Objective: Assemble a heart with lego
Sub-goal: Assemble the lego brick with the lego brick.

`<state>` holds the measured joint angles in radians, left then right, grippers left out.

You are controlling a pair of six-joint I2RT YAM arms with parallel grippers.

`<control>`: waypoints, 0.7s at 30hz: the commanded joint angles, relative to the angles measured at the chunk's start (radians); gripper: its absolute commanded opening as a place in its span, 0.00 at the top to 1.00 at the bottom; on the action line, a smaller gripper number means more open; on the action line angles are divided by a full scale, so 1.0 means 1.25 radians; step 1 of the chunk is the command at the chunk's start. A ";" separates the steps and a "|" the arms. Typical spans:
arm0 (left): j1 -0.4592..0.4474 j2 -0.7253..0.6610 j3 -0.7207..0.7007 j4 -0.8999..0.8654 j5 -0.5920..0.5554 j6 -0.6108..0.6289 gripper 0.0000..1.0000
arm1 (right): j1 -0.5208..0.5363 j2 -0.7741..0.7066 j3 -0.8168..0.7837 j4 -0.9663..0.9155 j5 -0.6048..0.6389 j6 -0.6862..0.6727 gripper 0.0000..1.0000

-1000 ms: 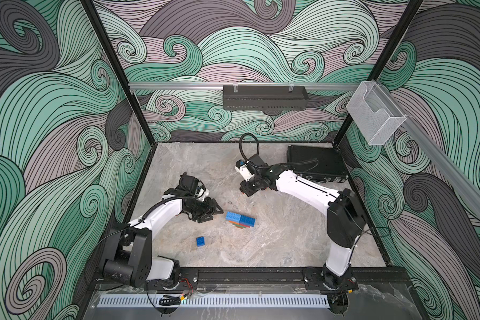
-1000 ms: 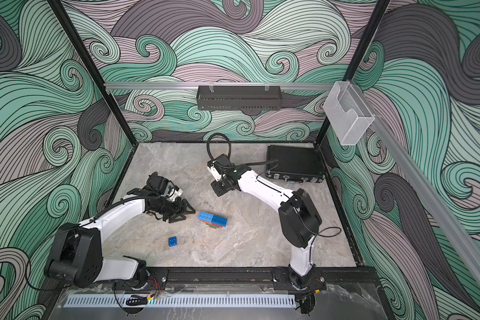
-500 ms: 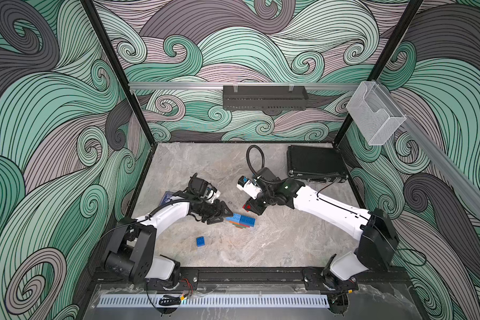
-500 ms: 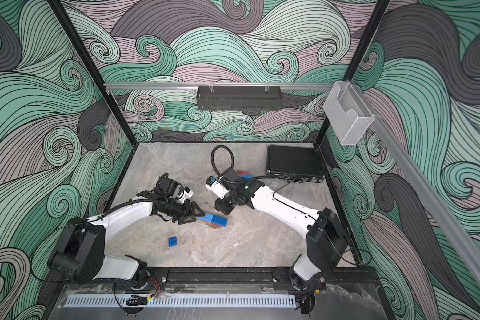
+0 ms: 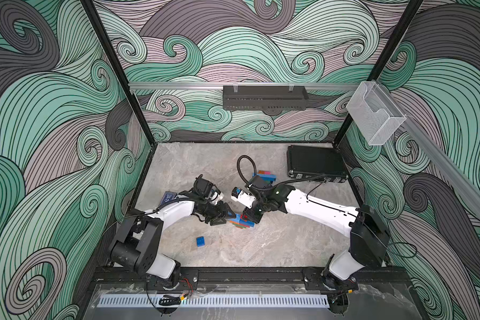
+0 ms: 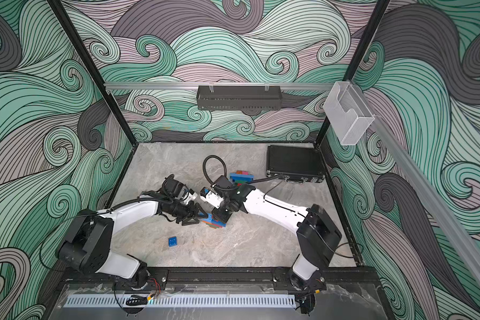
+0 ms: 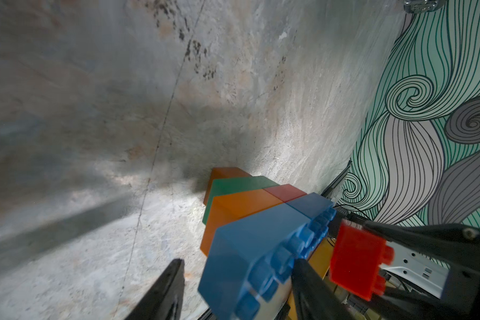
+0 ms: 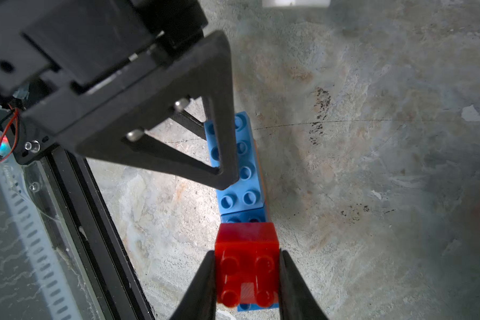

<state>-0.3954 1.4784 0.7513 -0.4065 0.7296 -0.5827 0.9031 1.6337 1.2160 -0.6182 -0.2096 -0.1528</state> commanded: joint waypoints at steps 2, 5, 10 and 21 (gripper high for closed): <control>-0.007 0.017 0.013 0.001 -0.011 -0.005 0.41 | 0.010 0.013 0.014 -0.005 0.021 -0.010 0.68; -0.007 0.017 0.010 -0.001 -0.018 -0.003 0.42 | 0.013 0.017 0.009 -0.004 0.034 -0.013 0.68; -0.007 0.021 0.008 -0.002 -0.023 -0.001 0.42 | 0.022 0.025 0.004 -0.013 0.068 -0.030 0.68; -0.008 0.022 0.002 -0.004 -0.029 -0.004 0.44 | 0.039 0.067 0.005 -0.027 0.073 -0.039 0.69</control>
<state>-0.3962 1.4906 0.7513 -0.3954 0.7303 -0.5854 0.9394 1.6688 1.2243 -0.6109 -0.1463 -0.1841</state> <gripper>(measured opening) 0.563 0.320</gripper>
